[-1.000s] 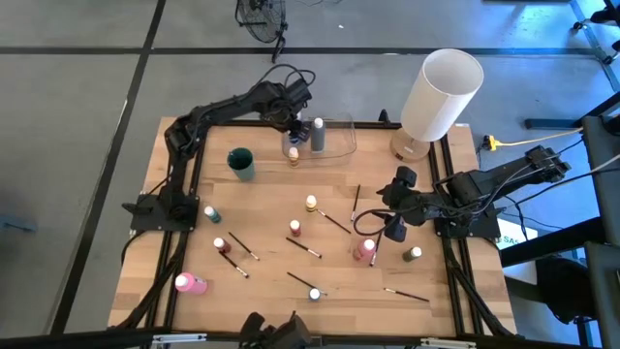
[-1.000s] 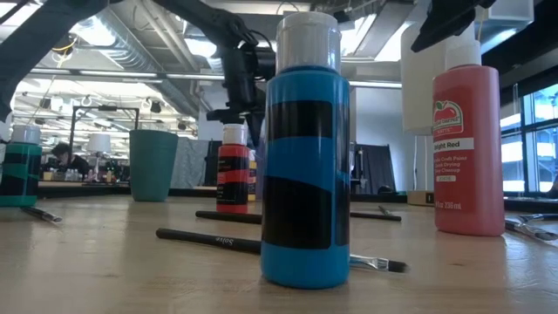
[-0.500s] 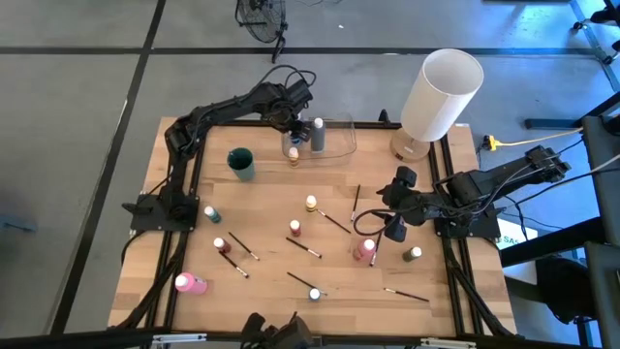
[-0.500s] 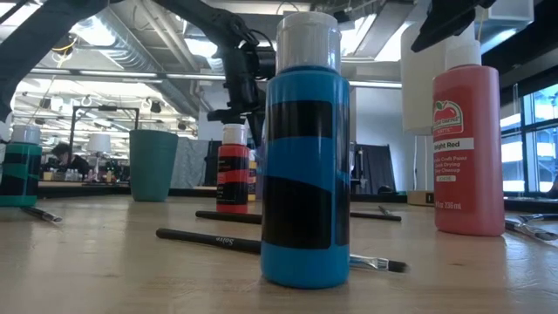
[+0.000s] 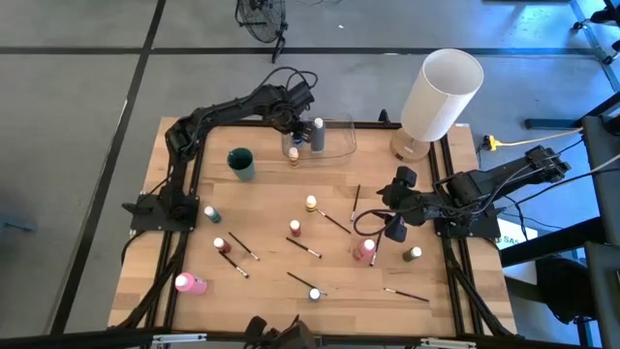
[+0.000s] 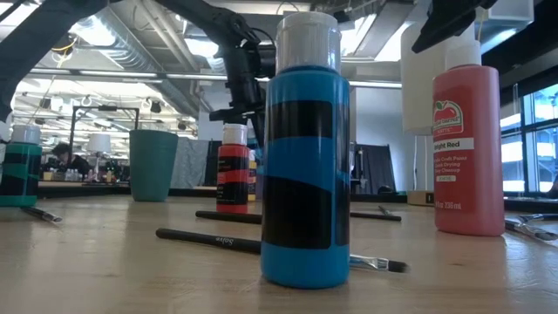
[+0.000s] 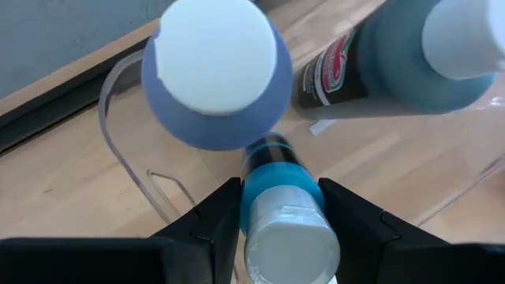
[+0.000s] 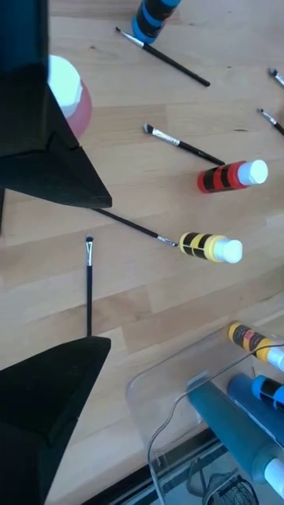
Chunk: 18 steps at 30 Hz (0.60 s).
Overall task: Pick & Place Paint Supplies
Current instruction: Put the blue paint bottle into the transparent bin
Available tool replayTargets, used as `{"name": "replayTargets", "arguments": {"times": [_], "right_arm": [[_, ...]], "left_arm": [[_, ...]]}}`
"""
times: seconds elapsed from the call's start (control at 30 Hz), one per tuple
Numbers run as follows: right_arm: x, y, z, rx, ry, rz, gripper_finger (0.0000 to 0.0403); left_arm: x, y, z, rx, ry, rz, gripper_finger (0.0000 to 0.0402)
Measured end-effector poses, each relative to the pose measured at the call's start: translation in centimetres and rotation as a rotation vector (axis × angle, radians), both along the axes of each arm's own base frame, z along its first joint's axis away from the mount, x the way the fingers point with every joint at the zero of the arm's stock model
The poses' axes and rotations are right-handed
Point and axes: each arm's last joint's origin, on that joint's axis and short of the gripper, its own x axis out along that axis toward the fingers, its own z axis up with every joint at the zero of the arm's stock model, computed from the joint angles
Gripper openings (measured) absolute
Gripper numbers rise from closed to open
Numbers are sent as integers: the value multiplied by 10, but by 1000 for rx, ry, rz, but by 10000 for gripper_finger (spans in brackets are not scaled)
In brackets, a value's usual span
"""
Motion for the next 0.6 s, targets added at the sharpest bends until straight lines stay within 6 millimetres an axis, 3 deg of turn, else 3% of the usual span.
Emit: {"name": "replayTargets", "arguments": {"times": [0.2, 0.6], "right_arm": [[0, 1, 0, 15, 7, 11, 284], [0, 1, 0, 18, 8, 13, 284]], "left_arm": [[-4, -3, -18, -21, 42, -20, 146], [2, -8, -19, -14, 22, -17, 146]]}}
